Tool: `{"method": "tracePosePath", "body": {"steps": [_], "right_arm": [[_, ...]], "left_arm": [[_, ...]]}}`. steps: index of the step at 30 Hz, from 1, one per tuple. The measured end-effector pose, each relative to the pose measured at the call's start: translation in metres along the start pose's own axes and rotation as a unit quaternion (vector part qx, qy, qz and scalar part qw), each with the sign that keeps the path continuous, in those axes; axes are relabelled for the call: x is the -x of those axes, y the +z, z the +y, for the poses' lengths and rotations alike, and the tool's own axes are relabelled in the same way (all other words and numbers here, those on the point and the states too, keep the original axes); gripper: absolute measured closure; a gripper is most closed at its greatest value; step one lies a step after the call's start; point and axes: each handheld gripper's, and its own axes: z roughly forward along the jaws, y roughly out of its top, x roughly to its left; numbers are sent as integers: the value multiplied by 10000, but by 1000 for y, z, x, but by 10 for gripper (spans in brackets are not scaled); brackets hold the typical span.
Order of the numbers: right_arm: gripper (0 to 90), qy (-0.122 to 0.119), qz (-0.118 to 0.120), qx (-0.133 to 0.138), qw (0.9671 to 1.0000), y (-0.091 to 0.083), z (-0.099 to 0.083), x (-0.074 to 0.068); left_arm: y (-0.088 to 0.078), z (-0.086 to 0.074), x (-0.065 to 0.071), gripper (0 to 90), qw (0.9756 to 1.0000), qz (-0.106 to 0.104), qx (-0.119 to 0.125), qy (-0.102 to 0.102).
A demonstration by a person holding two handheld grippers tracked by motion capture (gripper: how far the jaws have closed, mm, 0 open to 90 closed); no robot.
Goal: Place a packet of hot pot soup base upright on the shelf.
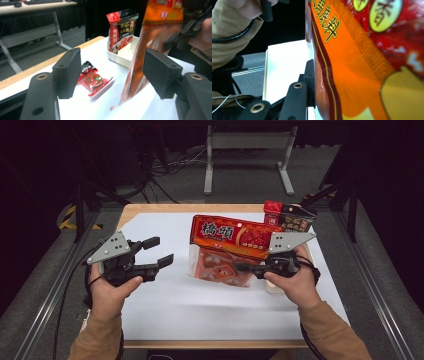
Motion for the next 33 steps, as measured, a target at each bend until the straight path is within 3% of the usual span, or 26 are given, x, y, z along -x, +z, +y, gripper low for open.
{"method": "tracePosePath", "body": {"steps": [5, 12, 20, 24, 33], "right_arm": [[706, 122, -196, 125, 9997, -17, 5, 6], [706, 169, -460, 75, 9988, -34, 9, 13], [706, 254, -753, 8, 9968, -50, 8, 22], [706, 293, -1013, -48, 9944, -63, 8, 29], [706, 388, -1328, -141, 9903, -80, 5, 43]], "left_arm": [[5, -6, -8, 258, 9995, 227, -218, -52], [11, -16, -21, 219, 9985, 428, -306, -152], [17, -27, -34, 178, 9976, 444, -442, -285], [19, -37, -44, 155, 9970, 417, -521, -382], [21, -55, -61, 155, 9947, 503, -703, -562]]}}
